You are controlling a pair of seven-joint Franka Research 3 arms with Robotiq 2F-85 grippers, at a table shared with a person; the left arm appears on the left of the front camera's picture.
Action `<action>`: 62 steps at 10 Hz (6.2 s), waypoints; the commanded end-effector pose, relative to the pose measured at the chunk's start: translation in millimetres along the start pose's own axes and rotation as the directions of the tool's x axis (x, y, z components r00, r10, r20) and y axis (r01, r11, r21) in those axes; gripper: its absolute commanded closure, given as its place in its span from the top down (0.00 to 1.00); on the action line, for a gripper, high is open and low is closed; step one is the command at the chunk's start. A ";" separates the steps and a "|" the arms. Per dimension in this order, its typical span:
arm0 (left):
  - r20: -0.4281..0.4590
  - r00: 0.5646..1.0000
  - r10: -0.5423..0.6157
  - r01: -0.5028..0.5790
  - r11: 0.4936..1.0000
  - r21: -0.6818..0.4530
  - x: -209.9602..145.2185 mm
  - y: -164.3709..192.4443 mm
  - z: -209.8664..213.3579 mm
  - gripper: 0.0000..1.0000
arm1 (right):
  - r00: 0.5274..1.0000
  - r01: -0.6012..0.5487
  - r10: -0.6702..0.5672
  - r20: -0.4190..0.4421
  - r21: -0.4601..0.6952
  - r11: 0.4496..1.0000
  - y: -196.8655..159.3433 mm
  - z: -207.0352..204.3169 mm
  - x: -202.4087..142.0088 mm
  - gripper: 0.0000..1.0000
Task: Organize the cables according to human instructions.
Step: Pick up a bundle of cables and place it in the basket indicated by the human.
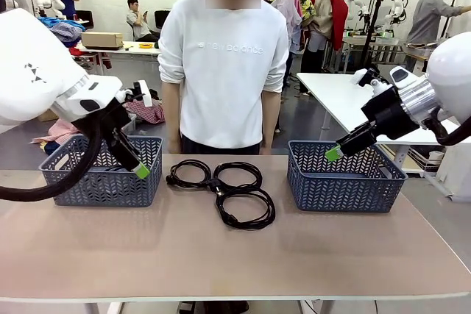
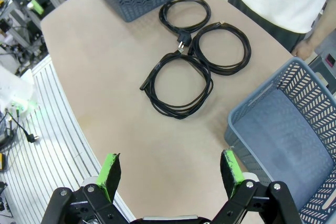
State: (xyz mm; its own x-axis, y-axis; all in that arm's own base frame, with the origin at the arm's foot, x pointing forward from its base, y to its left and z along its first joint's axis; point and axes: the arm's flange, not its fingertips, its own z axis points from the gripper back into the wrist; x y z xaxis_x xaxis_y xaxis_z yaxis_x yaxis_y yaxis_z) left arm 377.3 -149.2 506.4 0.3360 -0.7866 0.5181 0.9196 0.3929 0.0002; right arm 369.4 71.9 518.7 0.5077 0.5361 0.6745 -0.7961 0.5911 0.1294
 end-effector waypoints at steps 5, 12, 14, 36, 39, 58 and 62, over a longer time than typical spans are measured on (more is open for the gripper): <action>-0.005 1.000 -0.013 0.013 1.000 -0.019 1.7 -2.7 -6.1 1.00 | 1.000 -0.016 0.015 0.026 0.020 1.000 -2.8 -2.2 -0.8 1.00; -0.005 1.000 -0.013 0.013 1.000 -0.019 1.7 -2.7 -6.1 1.00 | 1.000 -0.016 0.015 0.026 0.020 1.000 -2.8 -2.2 -0.8 1.00; -0.005 1.000 -0.013 0.013 1.000 -0.019 1.7 -2.7 -6.1 1.00 | 1.000 -0.016 0.015 0.026 0.020 1.000 -2.8 -2.2 -0.8 1.00; -0.370 0.856 -0.362 0.390 0.921 0.003 126.0 120.4 -156.8 1.00 | 1.000 -0.016 0.015 0.026 0.020 1.000 -2.8 -2.2 -0.8 1.00; -0.370 0.856 -0.362 0.390 0.921 0.003 126.0 120.4 -156.8 1.00 | 1.000 -0.016 0.015 0.026 0.020 1.000 -2.8 -2.2 -0.8 1.00; -0.487 0.775 -0.403 0.424 0.903 -0.073 102.2 156.1 -274.1 1.00 | 1.000 -0.016 0.015 0.026 0.020 1.000 -2.8 -2.2 -0.8 1.00; -0.489 0.769 -0.412 0.409 0.905 -0.119 102.3 157.4 -278.3 0.67 | 1.000 -0.016 0.015 0.026 0.020 1.000 -2.8 -2.2 -0.8 1.00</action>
State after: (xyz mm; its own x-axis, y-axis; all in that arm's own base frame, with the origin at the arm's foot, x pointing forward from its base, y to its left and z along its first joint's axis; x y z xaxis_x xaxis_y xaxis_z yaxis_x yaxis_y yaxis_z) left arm 609.0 -298.4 317.7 -0.0219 -0.9997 -0.0101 0.9926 -0.0229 0.1195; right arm 369.2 72.3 519.1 0.5068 0.5371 0.6743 -0.7967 0.5907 0.1283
